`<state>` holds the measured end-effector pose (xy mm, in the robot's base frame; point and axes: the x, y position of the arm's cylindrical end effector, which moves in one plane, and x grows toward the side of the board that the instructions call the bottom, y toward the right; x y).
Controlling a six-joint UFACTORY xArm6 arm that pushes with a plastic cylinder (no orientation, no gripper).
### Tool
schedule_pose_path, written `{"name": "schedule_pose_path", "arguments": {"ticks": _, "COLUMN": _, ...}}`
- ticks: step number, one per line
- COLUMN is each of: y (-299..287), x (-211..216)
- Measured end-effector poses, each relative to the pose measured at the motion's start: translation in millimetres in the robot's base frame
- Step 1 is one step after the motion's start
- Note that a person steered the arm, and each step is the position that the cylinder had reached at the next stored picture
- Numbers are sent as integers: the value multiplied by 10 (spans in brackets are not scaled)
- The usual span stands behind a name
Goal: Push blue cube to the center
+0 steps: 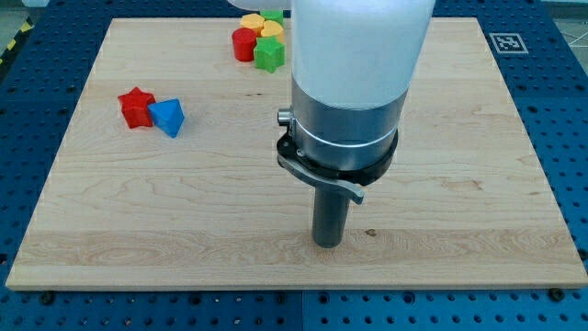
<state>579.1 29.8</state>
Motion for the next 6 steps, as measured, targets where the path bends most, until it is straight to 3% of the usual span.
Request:
{"name": "schedule_pose_path", "arguments": {"ticks": 3, "y": -125, "x": 398}}
{"name": "schedule_pose_path", "arguments": {"ticks": 4, "y": 112, "x": 378}}
{"name": "schedule_pose_path", "arguments": {"ticks": 6, "y": 411, "x": -341}}
